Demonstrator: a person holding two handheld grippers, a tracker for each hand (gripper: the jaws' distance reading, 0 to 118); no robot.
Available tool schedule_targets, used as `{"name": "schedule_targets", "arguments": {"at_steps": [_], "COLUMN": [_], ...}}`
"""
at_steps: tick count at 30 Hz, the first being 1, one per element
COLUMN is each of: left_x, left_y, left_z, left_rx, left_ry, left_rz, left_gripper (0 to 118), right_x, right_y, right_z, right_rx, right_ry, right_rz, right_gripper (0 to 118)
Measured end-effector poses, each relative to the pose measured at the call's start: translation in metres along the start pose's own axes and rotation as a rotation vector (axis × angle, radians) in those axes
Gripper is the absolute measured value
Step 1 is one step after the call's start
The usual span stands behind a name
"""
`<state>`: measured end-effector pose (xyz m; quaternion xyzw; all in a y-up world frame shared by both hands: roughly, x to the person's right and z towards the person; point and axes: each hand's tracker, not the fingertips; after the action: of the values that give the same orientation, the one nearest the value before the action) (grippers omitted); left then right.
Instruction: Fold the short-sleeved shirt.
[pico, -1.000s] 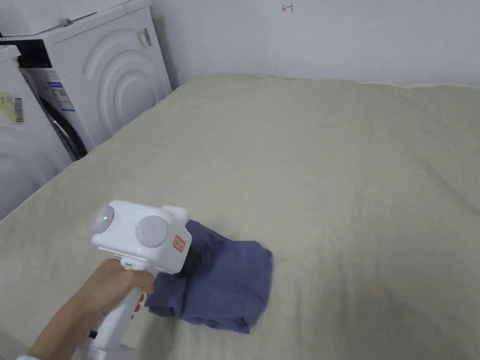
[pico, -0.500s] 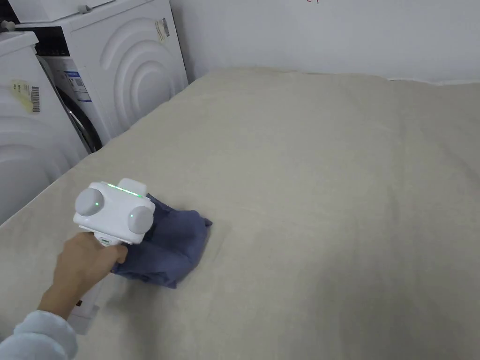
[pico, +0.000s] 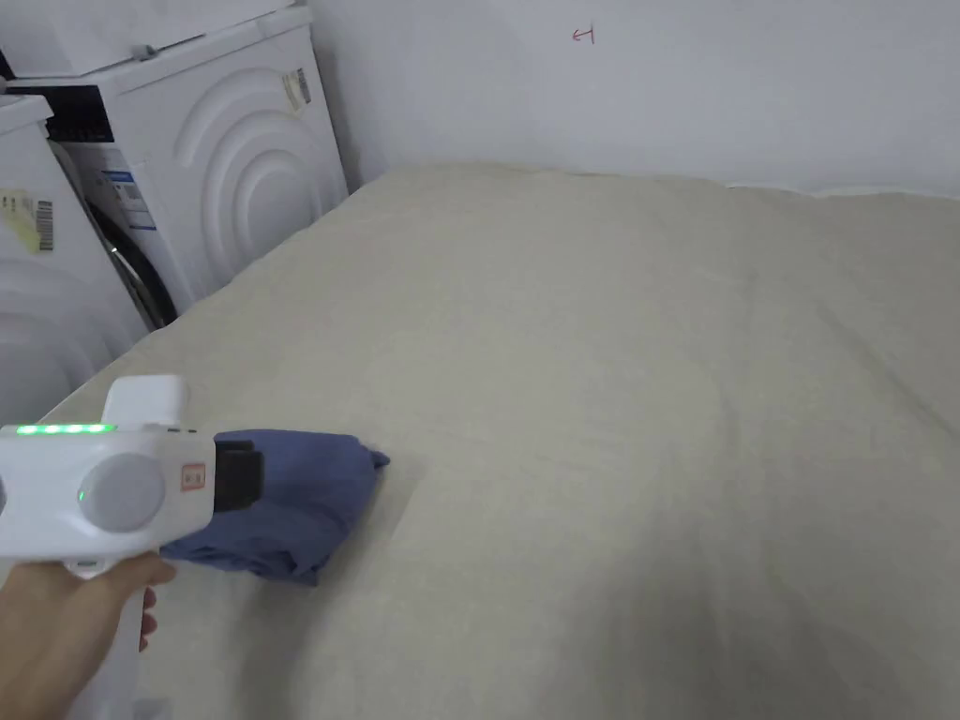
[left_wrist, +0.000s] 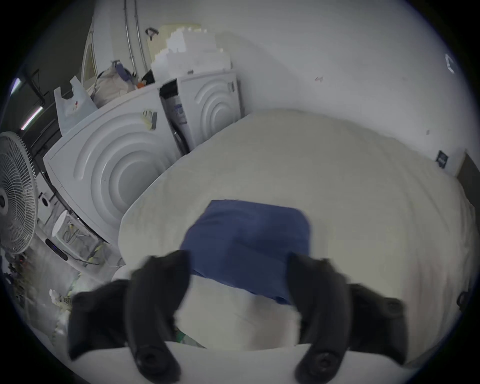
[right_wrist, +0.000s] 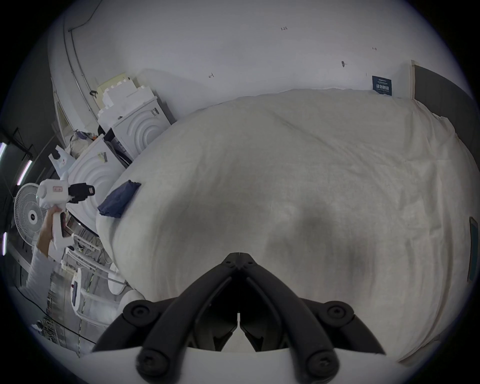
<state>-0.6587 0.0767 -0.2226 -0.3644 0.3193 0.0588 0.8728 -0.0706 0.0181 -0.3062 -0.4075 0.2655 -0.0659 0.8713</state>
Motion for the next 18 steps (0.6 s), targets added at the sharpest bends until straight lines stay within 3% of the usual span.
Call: {"name": "schedule_targets", "arguments": {"at_steps": [1,6,7,13,18], "left_x": [0.009,0.066,0.078,0.169,0.224], "left_y": [-0.008,-0.043,-0.055,-0.090,-0.089], "left_z": [0.016,0.081,0.096,0.174,0.231], "left_rx": [0.035,0.117,0.170,0.279,0.330], "left_ry": [-0.014,-0.074,-0.109,-0.177,-0.227], "left_rz": [-0.004,0.050,0.085,0.007,-0.013], "left_gripper": [21,14,0,0,0], "right_x": [0.000,-0.010,-0.010,-0.014,-0.016], "right_y": [0.000,0.003,0.004,0.005,0.004], "right_z": [0.003,0.027,0.032,0.071,0.109], "right_rx": [0.010,0.077,0.091,0.187,0.305], "right_ry": [0.008,0.006,0.003,-0.006,-0.066], "right_rz": [-0.002,0.017,0.016,0.033,0.113], "right_gripper": [0,0,0,0,0]}}
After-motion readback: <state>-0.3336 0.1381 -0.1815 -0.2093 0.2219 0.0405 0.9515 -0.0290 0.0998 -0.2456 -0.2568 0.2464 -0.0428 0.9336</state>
